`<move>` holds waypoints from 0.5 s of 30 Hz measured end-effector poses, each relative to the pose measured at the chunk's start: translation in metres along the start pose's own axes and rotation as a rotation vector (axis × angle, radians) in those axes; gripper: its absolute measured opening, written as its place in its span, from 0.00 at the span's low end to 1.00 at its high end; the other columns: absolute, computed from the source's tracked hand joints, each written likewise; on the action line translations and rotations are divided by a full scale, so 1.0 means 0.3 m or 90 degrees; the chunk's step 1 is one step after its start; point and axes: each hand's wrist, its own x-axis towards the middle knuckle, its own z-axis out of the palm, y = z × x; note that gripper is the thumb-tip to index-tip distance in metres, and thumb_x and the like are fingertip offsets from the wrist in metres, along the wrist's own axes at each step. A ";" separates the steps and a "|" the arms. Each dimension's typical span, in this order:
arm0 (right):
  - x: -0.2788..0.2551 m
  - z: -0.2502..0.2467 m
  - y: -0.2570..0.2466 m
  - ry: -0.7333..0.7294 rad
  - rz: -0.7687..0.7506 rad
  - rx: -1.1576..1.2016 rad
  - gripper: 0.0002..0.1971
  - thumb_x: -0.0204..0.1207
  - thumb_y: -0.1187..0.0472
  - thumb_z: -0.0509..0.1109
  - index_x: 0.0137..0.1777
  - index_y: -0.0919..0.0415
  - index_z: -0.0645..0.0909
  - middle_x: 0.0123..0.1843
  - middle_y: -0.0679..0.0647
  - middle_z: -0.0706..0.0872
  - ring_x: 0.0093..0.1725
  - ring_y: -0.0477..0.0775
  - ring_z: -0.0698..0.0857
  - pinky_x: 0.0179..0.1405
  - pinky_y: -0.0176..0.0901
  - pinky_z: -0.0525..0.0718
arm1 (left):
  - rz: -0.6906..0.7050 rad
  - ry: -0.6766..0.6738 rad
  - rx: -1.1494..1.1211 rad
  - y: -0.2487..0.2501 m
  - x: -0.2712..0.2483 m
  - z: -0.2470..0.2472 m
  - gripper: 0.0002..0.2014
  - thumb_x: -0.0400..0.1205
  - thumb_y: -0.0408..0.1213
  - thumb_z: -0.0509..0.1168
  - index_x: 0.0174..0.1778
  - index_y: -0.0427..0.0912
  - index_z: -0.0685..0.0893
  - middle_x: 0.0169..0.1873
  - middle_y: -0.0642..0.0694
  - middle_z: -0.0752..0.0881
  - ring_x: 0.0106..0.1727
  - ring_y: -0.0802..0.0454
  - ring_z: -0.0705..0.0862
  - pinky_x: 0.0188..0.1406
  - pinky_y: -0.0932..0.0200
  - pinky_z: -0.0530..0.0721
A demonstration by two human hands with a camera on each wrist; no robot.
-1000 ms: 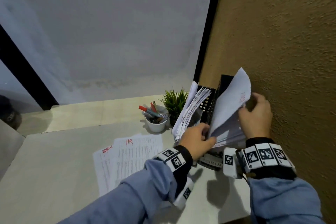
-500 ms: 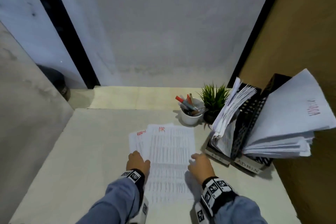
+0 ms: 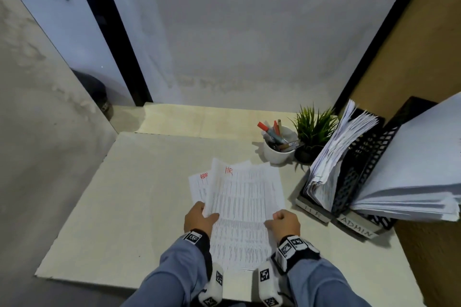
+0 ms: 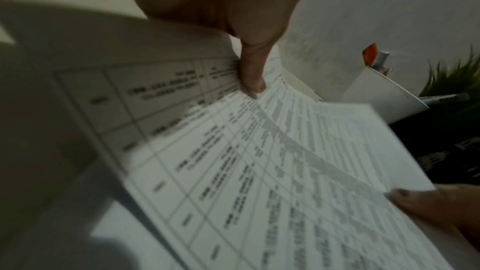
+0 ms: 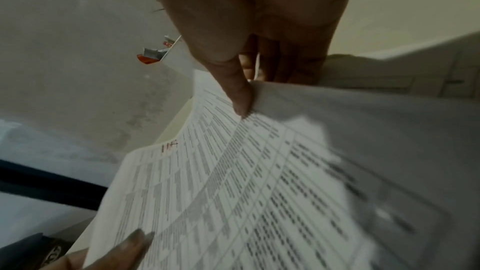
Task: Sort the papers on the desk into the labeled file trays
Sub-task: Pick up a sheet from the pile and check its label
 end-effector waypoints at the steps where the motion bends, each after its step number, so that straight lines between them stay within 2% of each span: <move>1: 0.008 -0.005 0.002 -0.015 -0.006 -0.010 0.19 0.63 0.80 0.71 0.27 0.59 0.66 0.27 0.52 0.69 0.25 0.50 0.66 0.21 0.33 0.66 | 0.014 -0.003 -0.022 0.002 -0.002 -0.008 0.07 0.76 0.33 0.70 0.45 0.43 0.78 0.40 0.49 0.84 0.43 0.48 0.83 0.41 0.61 0.77; 3: 0.020 -0.019 -0.001 -0.049 -0.033 -0.019 0.18 0.62 0.83 0.69 0.30 0.60 0.69 0.29 0.53 0.70 0.27 0.51 0.69 0.27 0.33 0.70 | 0.027 -0.026 -0.059 0.004 -0.005 -0.019 0.07 0.75 0.27 0.66 0.39 0.44 0.80 0.33 0.53 0.81 0.38 0.51 0.79 0.42 0.61 0.75; 5: 0.023 -0.036 -0.009 -0.083 -0.025 0.060 0.18 0.63 0.84 0.68 0.44 0.62 0.79 0.40 0.57 0.79 0.38 0.55 0.78 0.39 0.39 0.76 | 0.005 -0.059 -0.098 -0.008 0.009 -0.027 0.14 0.72 0.20 0.60 0.30 0.40 0.85 0.29 0.49 0.85 0.35 0.48 0.81 0.39 0.60 0.78; 6: 0.032 -0.042 -0.006 -0.092 -0.006 0.105 0.21 0.63 0.84 0.68 0.51 0.62 0.81 0.44 0.58 0.81 0.42 0.58 0.81 0.40 0.41 0.79 | -0.011 -0.079 -0.131 -0.013 0.017 -0.028 0.18 0.69 0.16 0.57 0.26 0.39 0.87 0.30 0.46 0.88 0.38 0.45 0.85 0.43 0.56 0.83; 7: 0.029 -0.052 -0.012 -0.097 0.014 0.146 0.22 0.63 0.83 0.68 0.53 0.62 0.81 0.44 0.60 0.82 0.39 0.58 0.82 0.36 0.41 0.79 | -0.020 -0.097 -0.157 -0.021 0.024 -0.024 0.21 0.66 0.14 0.55 0.22 0.39 0.87 0.33 0.43 0.90 0.43 0.41 0.87 0.52 0.51 0.86; 8: 0.032 -0.059 -0.014 -0.102 0.033 0.181 0.19 0.62 0.83 0.68 0.48 0.62 0.82 0.38 0.60 0.82 0.31 0.57 0.80 0.28 0.39 0.77 | -0.031 -0.116 -0.172 -0.026 0.030 -0.022 0.23 0.64 0.13 0.53 0.17 0.39 0.86 0.35 0.40 0.91 0.47 0.38 0.87 0.59 0.46 0.84; 10: 0.042 -0.074 -0.024 -0.098 0.053 0.196 0.14 0.61 0.85 0.66 0.29 0.64 0.77 0.24 0.58 0.75 0.19 0.52 0.72 0.17 0.32 0.68 | -0.062 -0.155 -0.176 -0.012 0.026 -0.024 0.23 0.62 0.11 0.49 0.12 0.36 0.81 0.36 0.36 0.91 0.48 0.37 0.87 0.63 0.45 0.82; 11: 0.051 -0.082 -0.028 -0.082 0.054 0.185 0.16 0.62 0.84 0.66 0.24 0.64 0.73 0.21 0.57 0.73 0.19 0.52 0.72 0.15 0.31 0.67 | -0.085 -0.167 -0.176 0.003 0.023 -0.030 0.22 0.62 0.11 0.49 0.12 0.35 0.79 0.33 0.35 0.91 0.44 0.37 0.88 0.63 0.47 0.82; 12: 0.059 -0.089 -0.029 -0.074 0.053 0.150 0.17 0.64 0.82 0.66 0.23 0.62 0.72 0.22 0.55 0.75 0.25 0.53 0.75 0.17 0.32 0.70 | -0.106 -0.174 -0.182 0.018 0.027 -0.035 0.20 0.64 0.11 0.53 0.13 0.35 0.79 0.27 0.38 0.90 0.39 0.40 0.88 0.59 0.49 0.84; 14: 0.059 -0.103 -0.030 -0.052 0.041 0.100 0.15 0.67 0.77 0.67 0.26 0.58 0.74 0.31 0.56 0.79 0.38 0.54 0.77 0.32 0.37 0.75 | -0.132 -0.142 -0.164 0.052 0.044 -0.045 0.14 0.69 0.19 0.67 0.20 0.39 0.79 0.15 0.51 0.84 0.30 0.48 0.83 0.42 0.55 0.84; 15: 0.059 -0.107 -0.025 -0.049 0.034 0.100 0.15 0.67 0.79 0.66 0.28 0.59 0.75 0.35 0.57 0.80 0.42 0.55 0.78 0.35 0.38 0.75 | -0.146 -0.113 -0.167 0.064 0.054 -0.046 0.13 0.71 0.25 0.69 0.23 0.41 0.79 0.13 0.53 0.82 0.28 0.51 0.79 0.34 0.58 0.80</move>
